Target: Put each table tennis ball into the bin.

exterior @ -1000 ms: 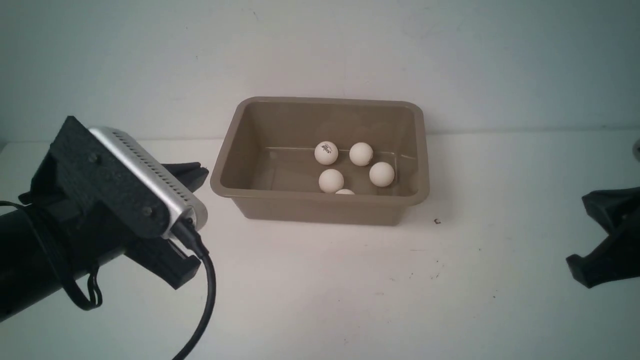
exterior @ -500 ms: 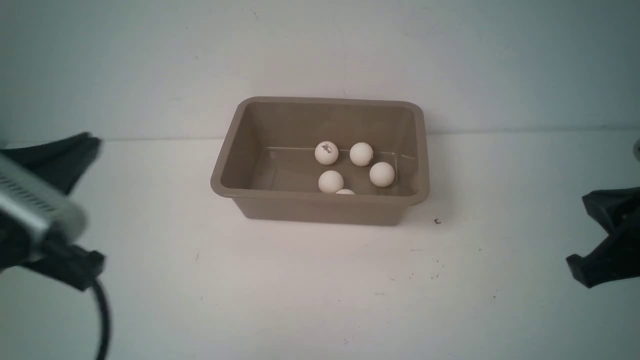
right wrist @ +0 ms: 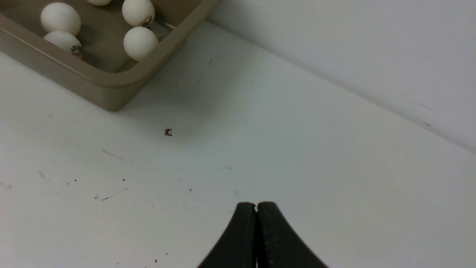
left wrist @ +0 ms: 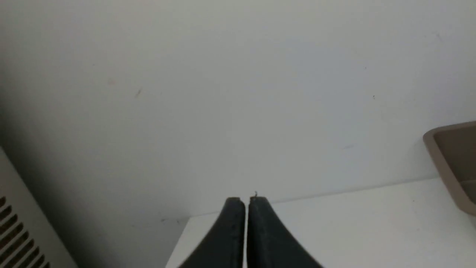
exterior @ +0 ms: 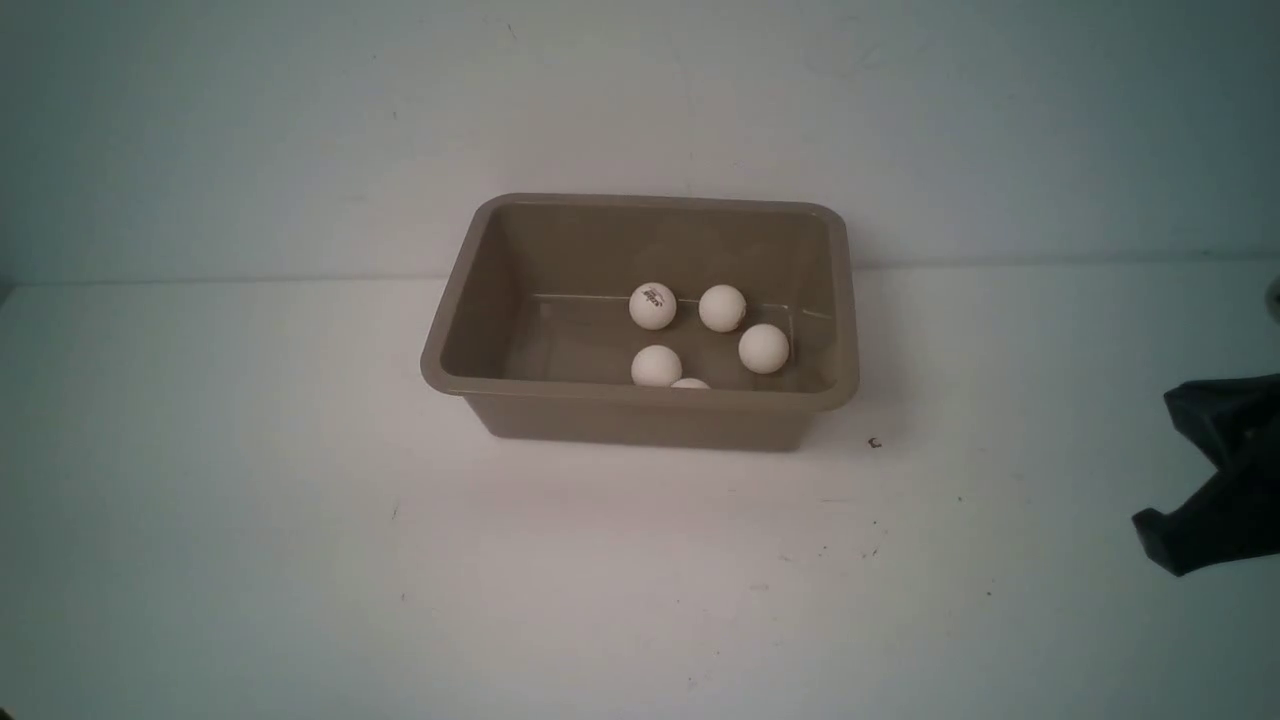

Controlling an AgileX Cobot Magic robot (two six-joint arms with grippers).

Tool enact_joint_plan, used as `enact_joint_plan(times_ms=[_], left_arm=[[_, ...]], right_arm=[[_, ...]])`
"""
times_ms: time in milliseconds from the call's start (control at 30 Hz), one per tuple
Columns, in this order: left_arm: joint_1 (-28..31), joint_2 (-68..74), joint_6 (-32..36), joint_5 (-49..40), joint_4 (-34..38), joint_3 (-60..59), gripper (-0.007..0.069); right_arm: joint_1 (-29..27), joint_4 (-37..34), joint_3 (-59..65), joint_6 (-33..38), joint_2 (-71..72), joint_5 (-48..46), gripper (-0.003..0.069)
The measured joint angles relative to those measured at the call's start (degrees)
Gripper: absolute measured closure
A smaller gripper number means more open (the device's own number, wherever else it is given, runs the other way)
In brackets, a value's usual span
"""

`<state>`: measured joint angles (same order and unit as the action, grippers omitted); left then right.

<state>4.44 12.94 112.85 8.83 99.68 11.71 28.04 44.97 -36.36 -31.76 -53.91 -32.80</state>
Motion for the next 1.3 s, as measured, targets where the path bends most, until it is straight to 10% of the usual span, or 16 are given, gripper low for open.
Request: enact_joint_plan(times_ms=[500, 633, 800, 867, 1300], left_arm=[[0.0, -9.6, 8.6, -1.5, 0.1, 4.6, 0.0629], [0.0, -9.6, -21.7, -1.0, -16.3, 3.3, 0.0629], [0.0, -9.6, -73.6, -7.9, -62.9, -1.8, 0.0629], [0.0, -9.6, -84.5, -11.8, -73.0, -3.3, 0.0629], [0.0, -9.6, -95.7, -15.4, -84.8, -13.3, 0.0629]], right_arm=[[0.0, 0.0, 0.0, 0.0, 0.0, 0.0, 0.0674], [0.0, 0.0, 0.0, 0.0, 0.0, 0.0, 0.0674], [0.0, 0.0, 0.0, 0.0, 0.0, 0.0, 0.0674], [0.0, 0.0, 0.0, 0.0, 0.0, 0.0, 0.0674], [0.0, 0.0, 0.0, 0.0, 0.0, 0.0, 0.0674]])
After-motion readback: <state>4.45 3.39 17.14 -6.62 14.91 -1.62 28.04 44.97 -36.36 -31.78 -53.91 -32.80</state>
